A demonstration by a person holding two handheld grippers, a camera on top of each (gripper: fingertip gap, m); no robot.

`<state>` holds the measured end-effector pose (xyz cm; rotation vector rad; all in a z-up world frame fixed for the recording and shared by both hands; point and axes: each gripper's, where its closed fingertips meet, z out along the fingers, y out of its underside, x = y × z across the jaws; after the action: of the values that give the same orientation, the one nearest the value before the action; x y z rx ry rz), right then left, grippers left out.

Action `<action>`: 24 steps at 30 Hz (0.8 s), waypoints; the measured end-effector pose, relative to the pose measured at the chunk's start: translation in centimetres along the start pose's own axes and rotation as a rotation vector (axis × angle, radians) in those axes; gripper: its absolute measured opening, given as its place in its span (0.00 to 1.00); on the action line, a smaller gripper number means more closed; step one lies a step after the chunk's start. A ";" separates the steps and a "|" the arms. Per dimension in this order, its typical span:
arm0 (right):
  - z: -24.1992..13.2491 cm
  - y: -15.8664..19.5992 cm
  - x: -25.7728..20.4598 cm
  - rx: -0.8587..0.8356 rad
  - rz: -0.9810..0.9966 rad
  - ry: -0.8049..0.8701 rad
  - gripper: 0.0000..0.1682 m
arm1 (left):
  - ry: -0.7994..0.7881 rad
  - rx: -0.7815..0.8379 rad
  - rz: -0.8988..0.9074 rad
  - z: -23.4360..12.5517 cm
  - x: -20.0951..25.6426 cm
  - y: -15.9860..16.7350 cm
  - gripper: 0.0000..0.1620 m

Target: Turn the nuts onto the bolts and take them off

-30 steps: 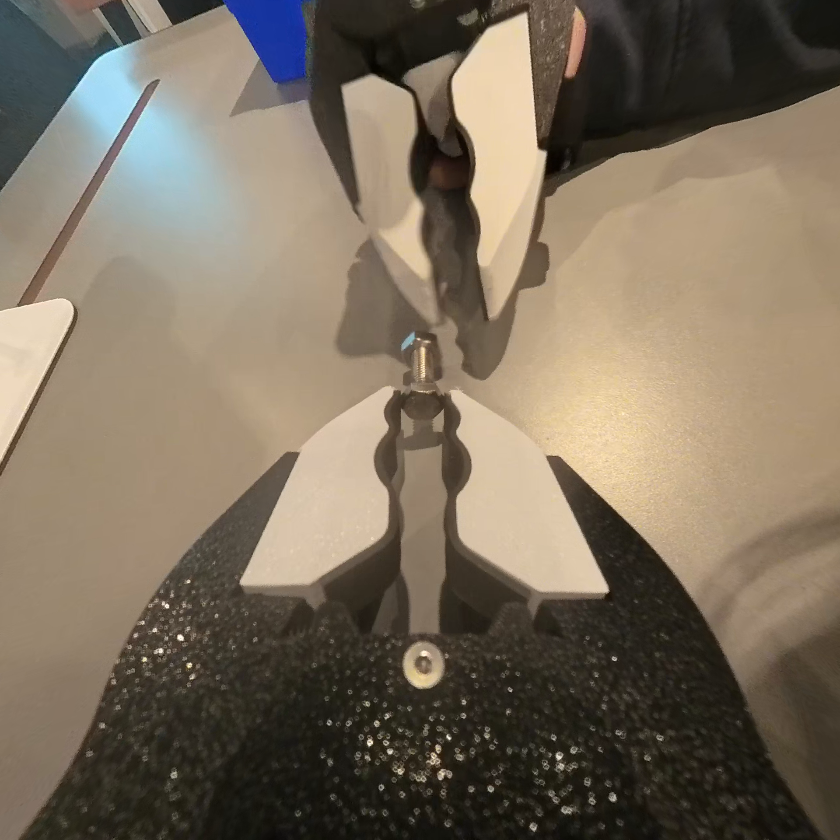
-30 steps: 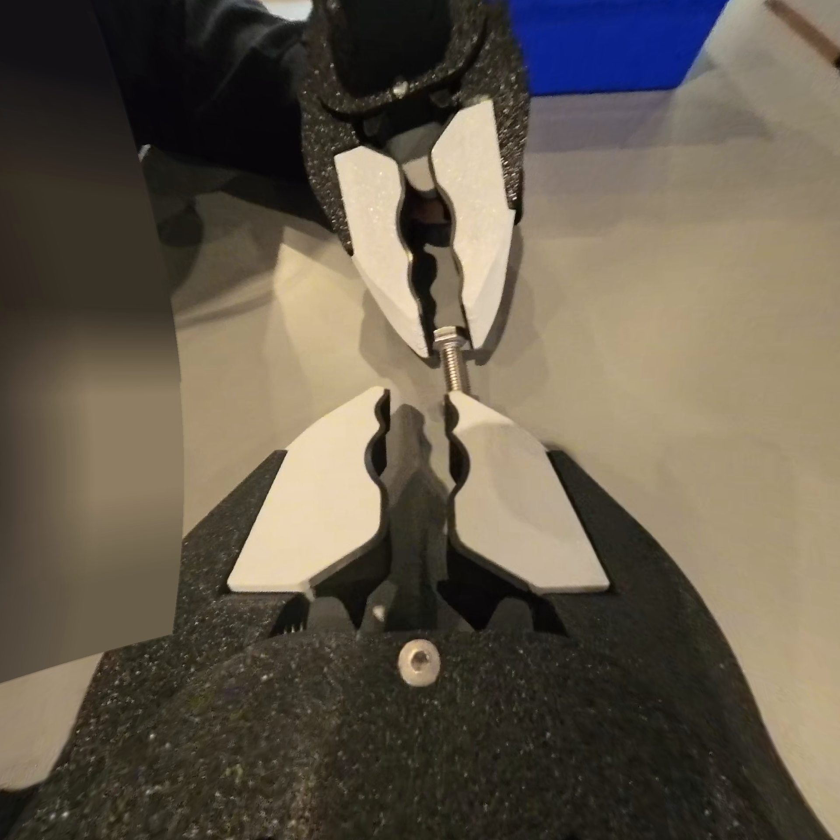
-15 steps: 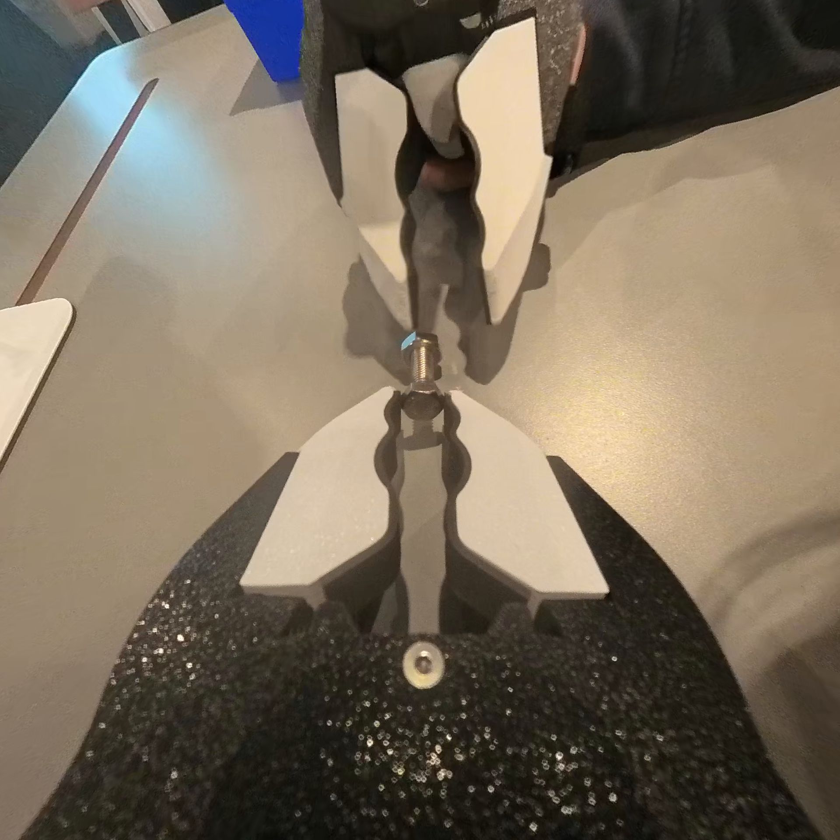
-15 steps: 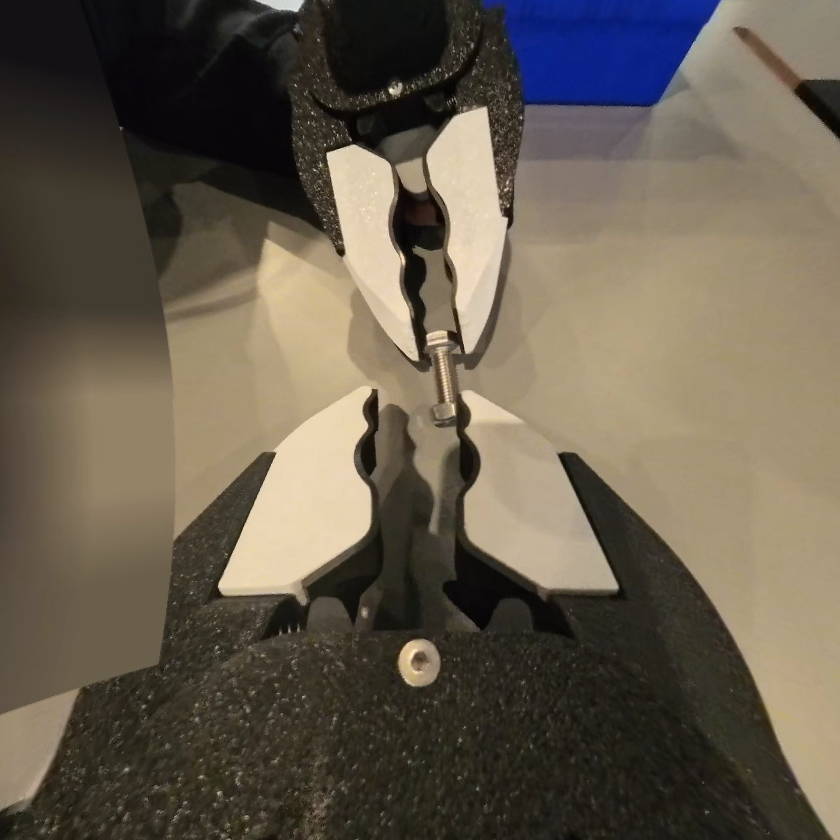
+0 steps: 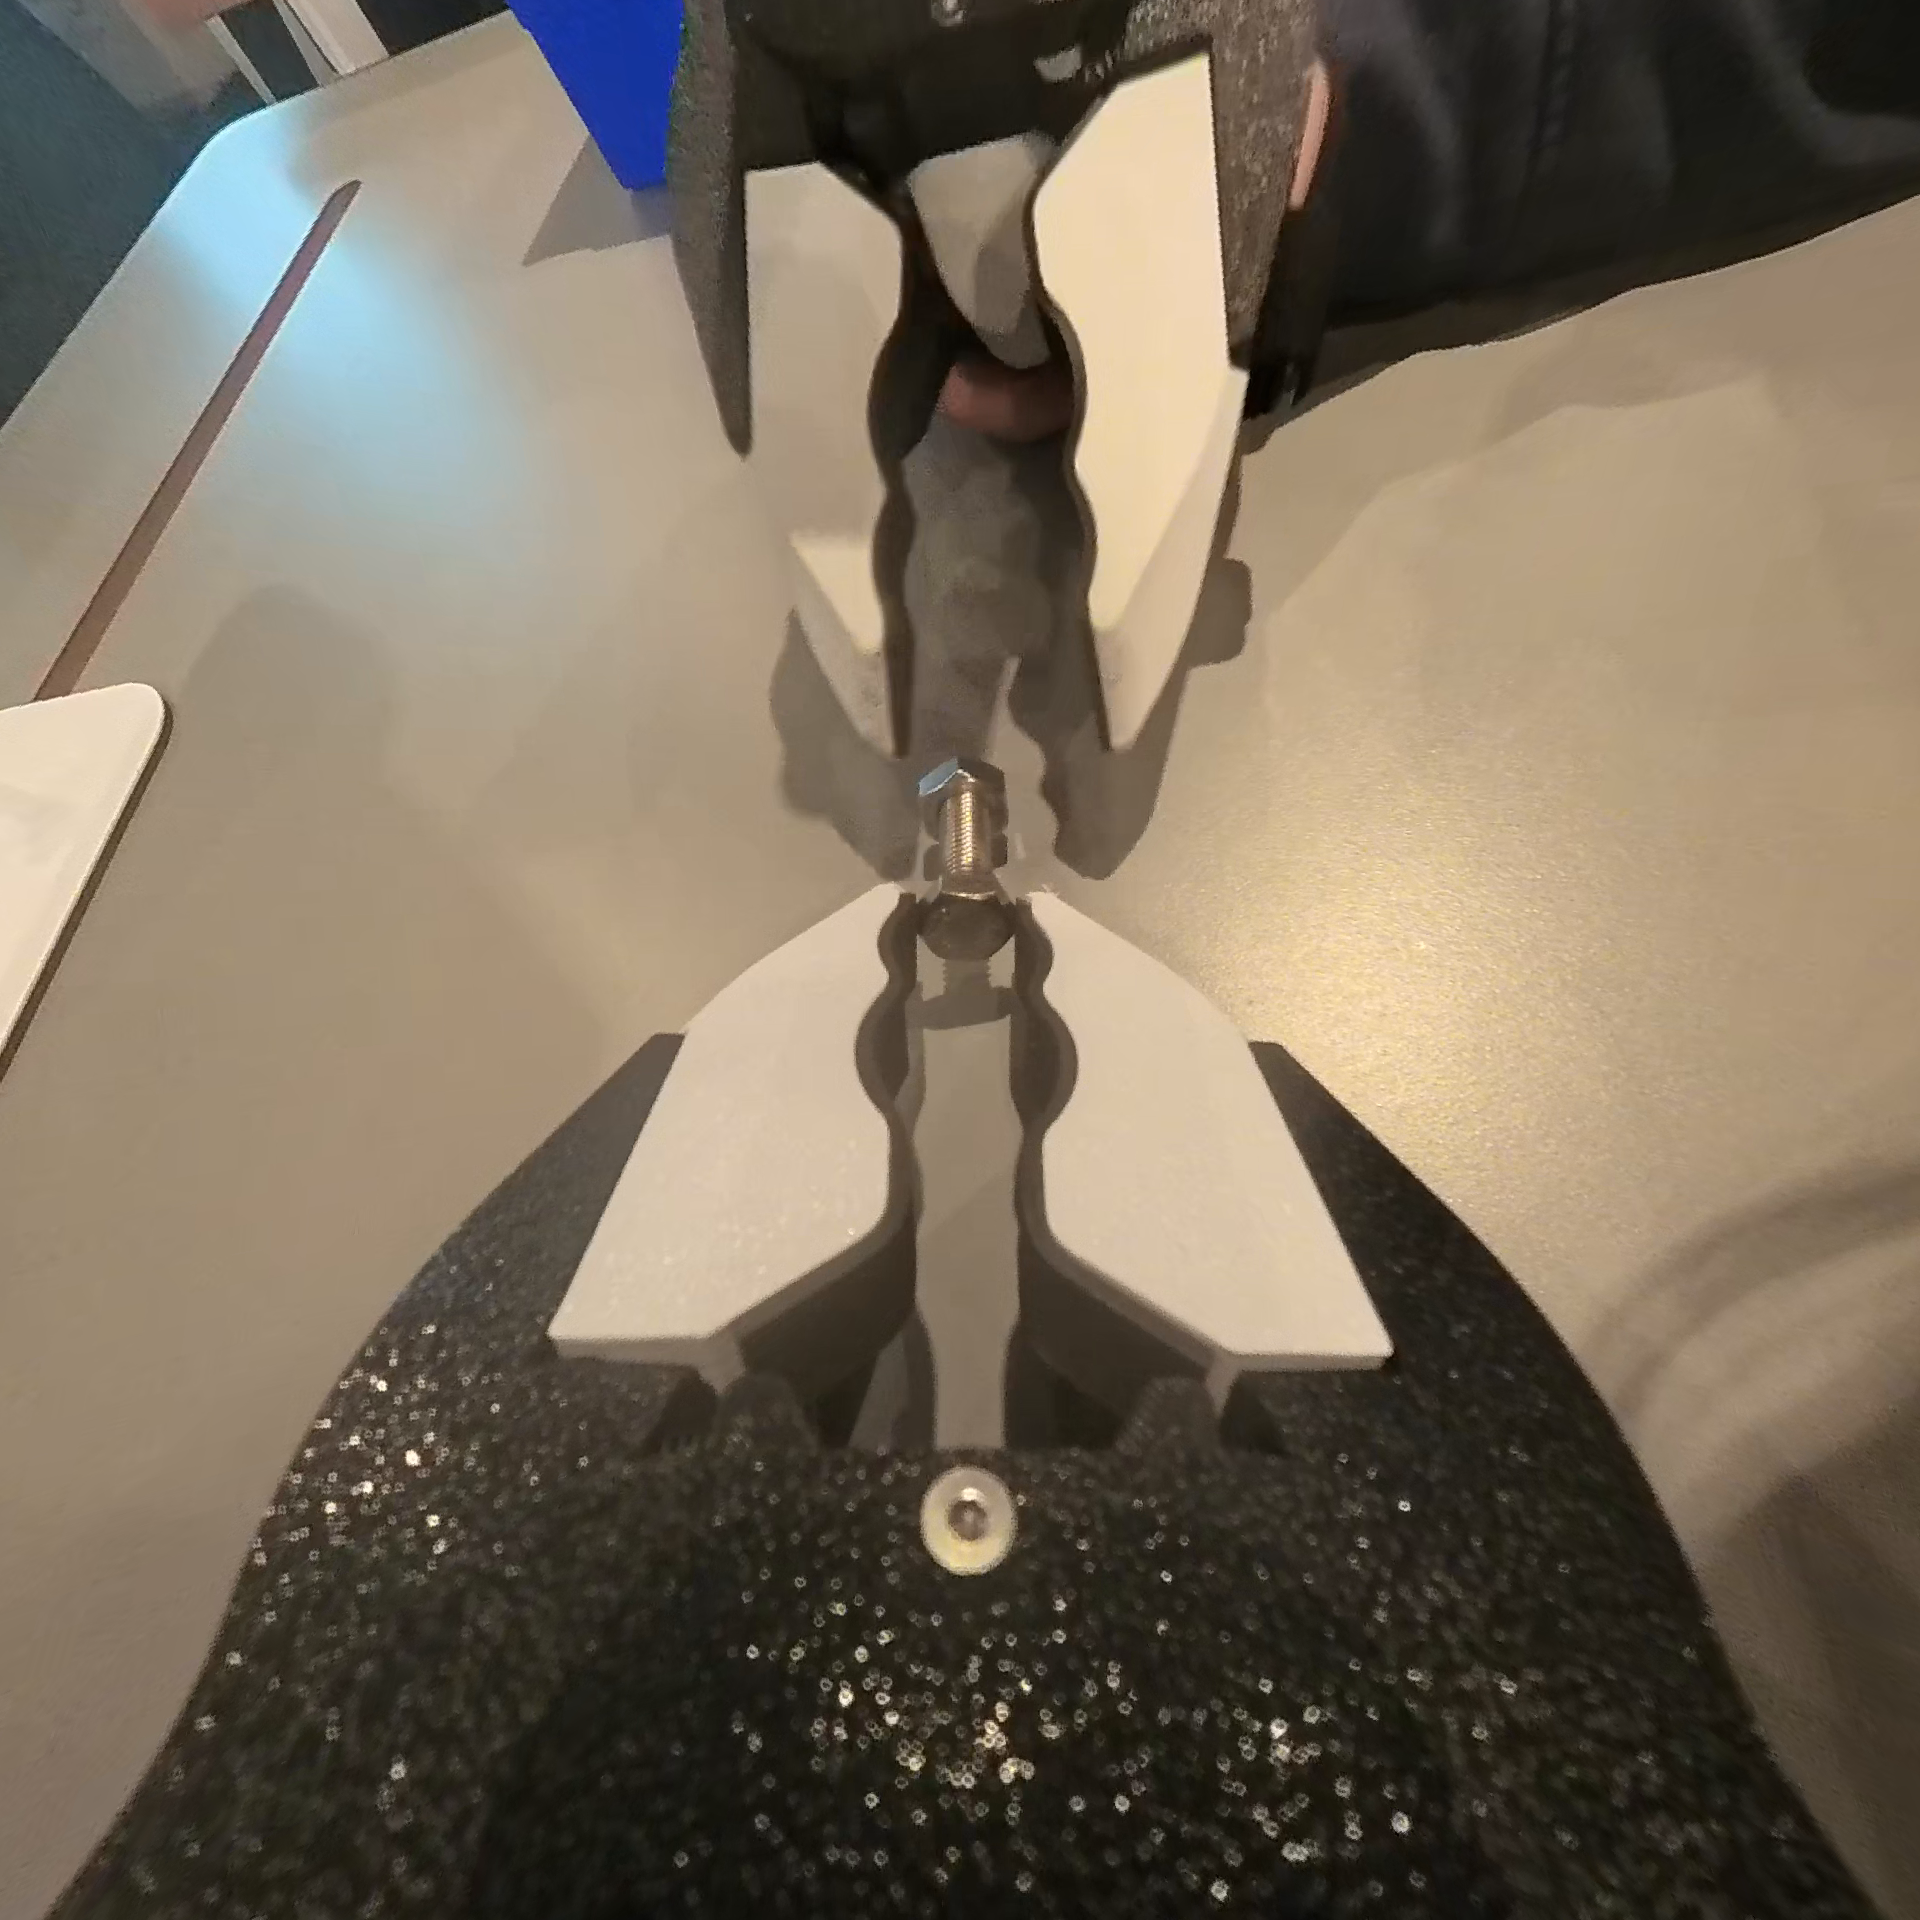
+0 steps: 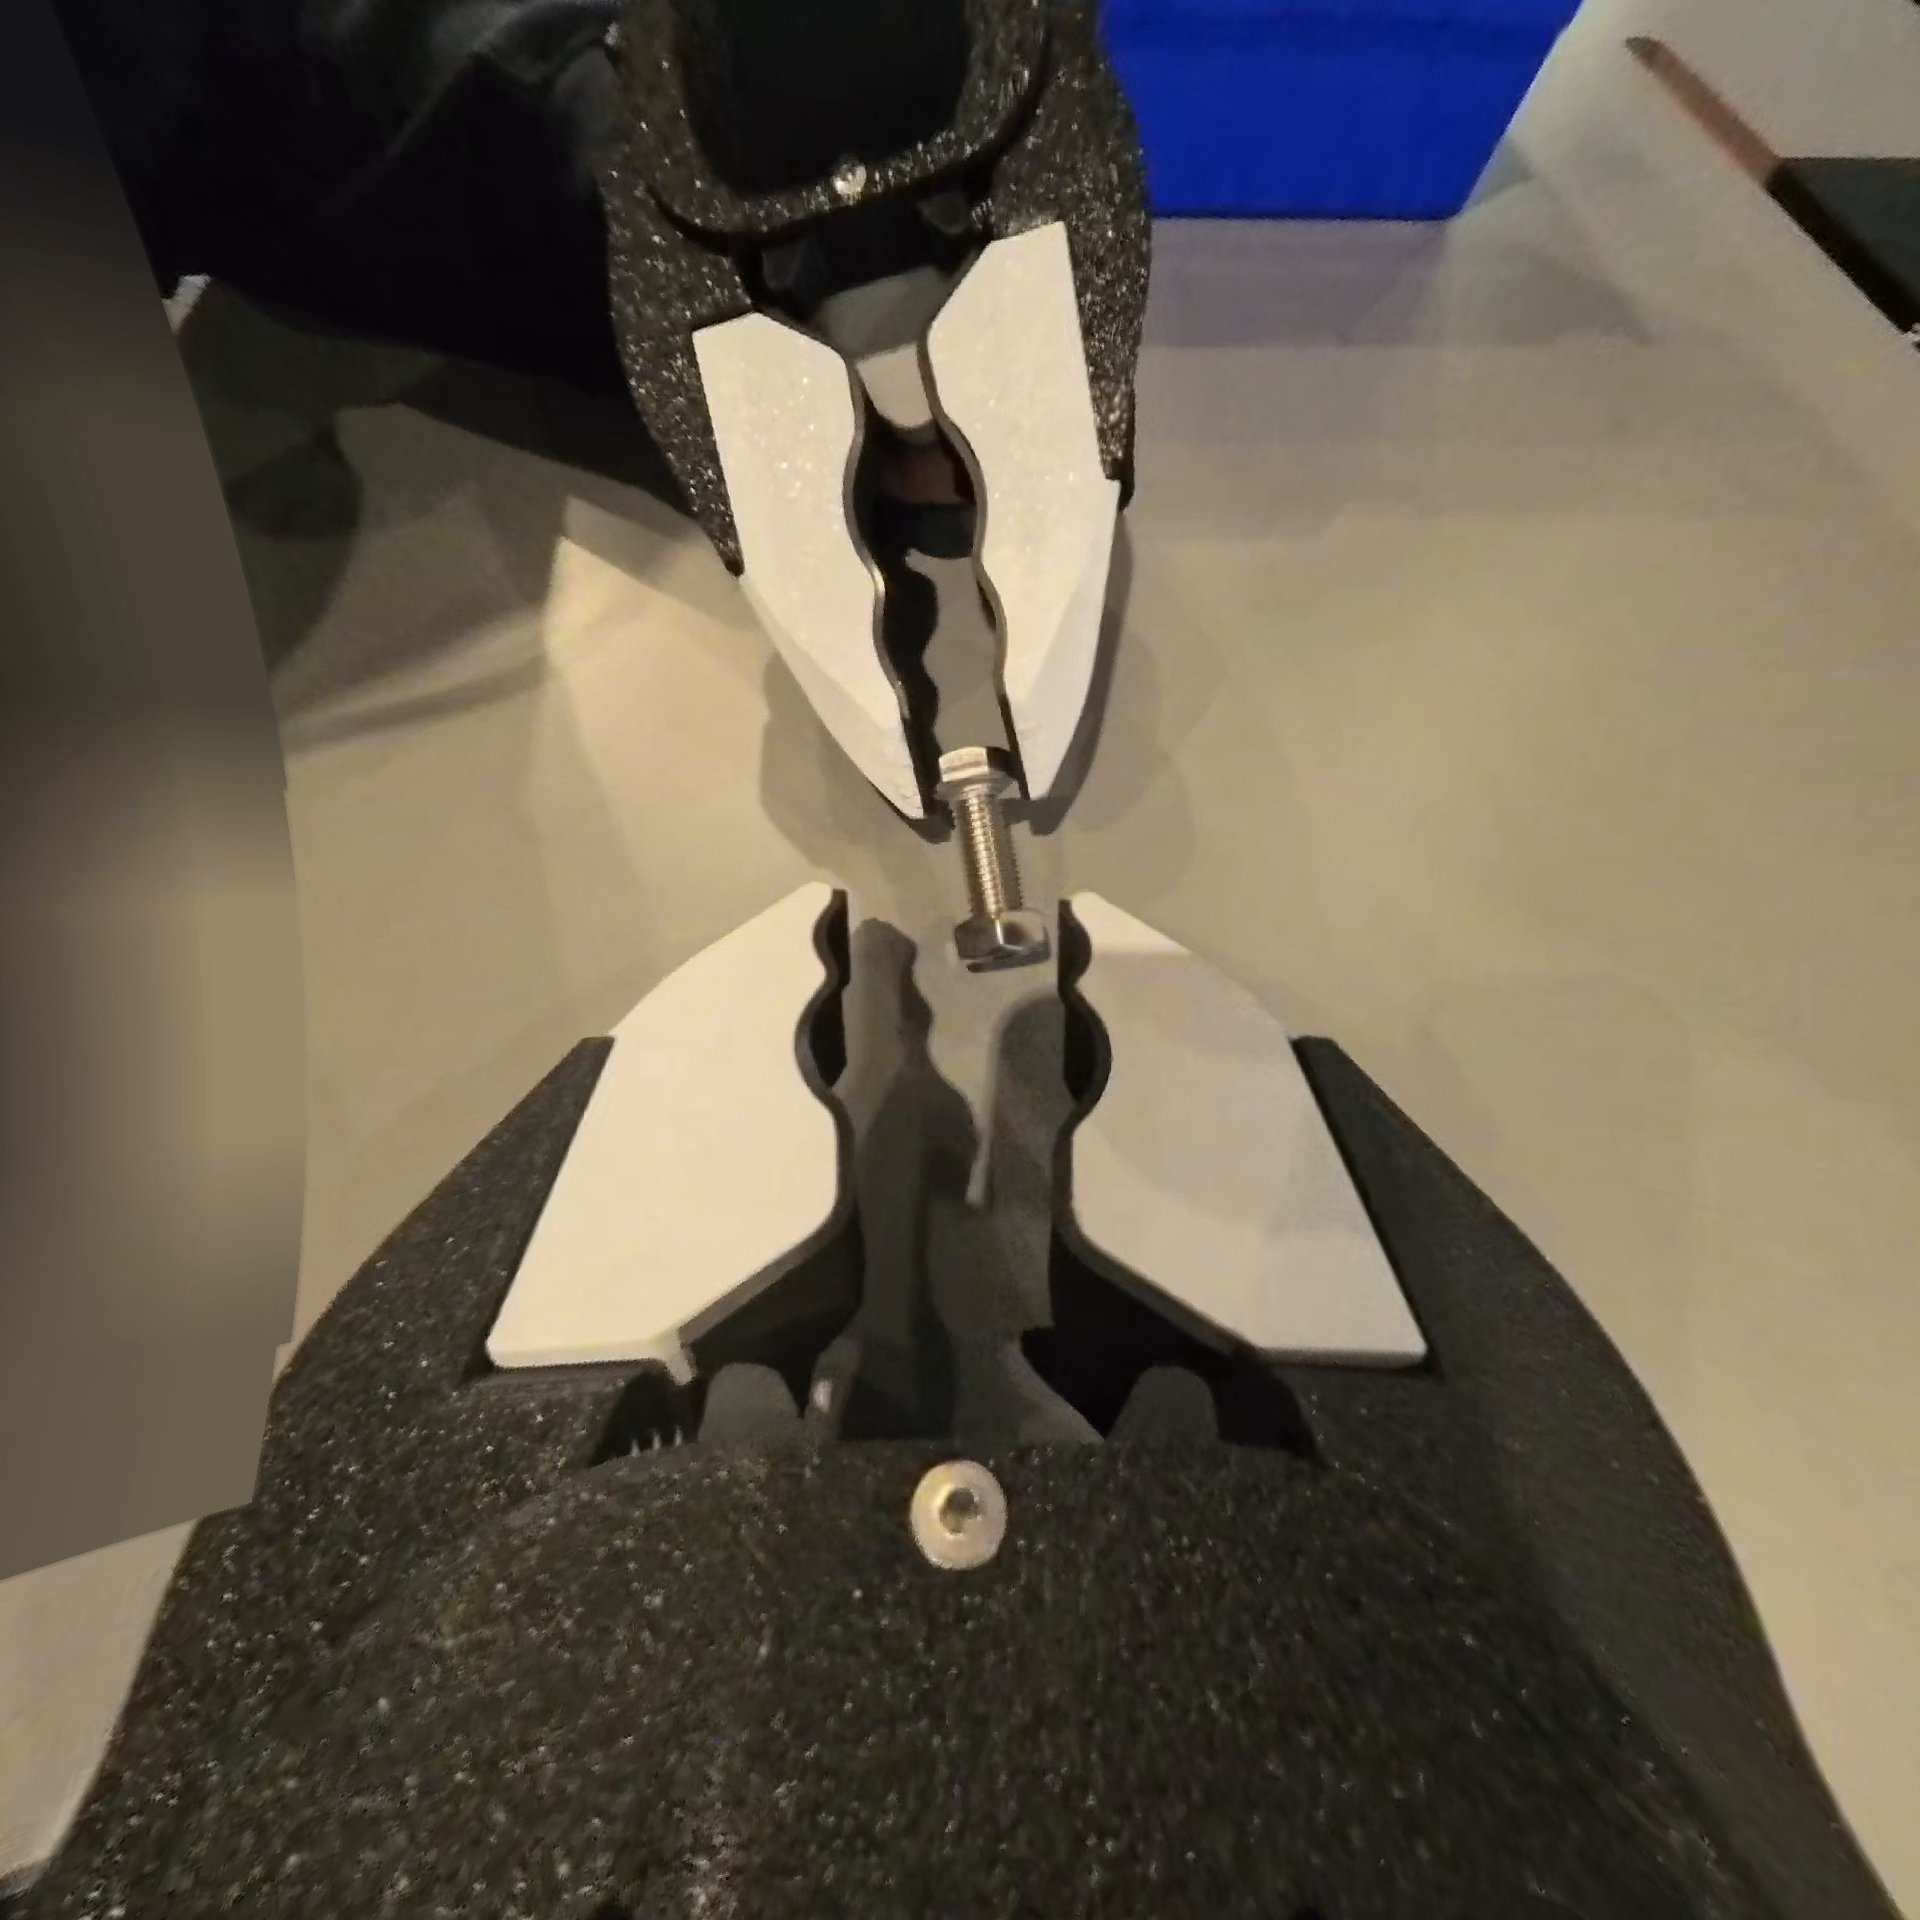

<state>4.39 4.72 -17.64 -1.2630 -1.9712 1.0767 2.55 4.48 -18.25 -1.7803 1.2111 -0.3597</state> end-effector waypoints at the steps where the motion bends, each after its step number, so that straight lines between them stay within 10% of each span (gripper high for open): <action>1: 0.1 0.2 0.0 -0.013 -0.004 -0.001 0.23 | 0.000 0.000 0.000 0.0 0.0 0.0 0.11; 5: 0.0 0.5 -1.8 -0.037 0.022 -0.134 0.02 | 0.000 0.000 0.000 0.0 0.0 0.0 0.11; 11: 0.0 0.0 -0.3 -0.003 -0.011 -0.016 0.19 | 0.000 0.000 0.000 0.0 0.0 0.0 0.10; 19: -0.1 0.4 -1.7 -0.029 0.000 -0.116 0.01 | 0.001 0.000 0.001 0.0 0.0 0.0 0.11; 24: -0.1 -0.2 -0.2 0.016 -0.002 -0.018 0.18 | 0.002 0.000 -0.001 0.0 0.0 0.0 0.10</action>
<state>4.51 4.54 -17.42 -1.2469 -1.9723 1.1045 2.53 4.43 -18.24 -1.7812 1.2117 -0.3620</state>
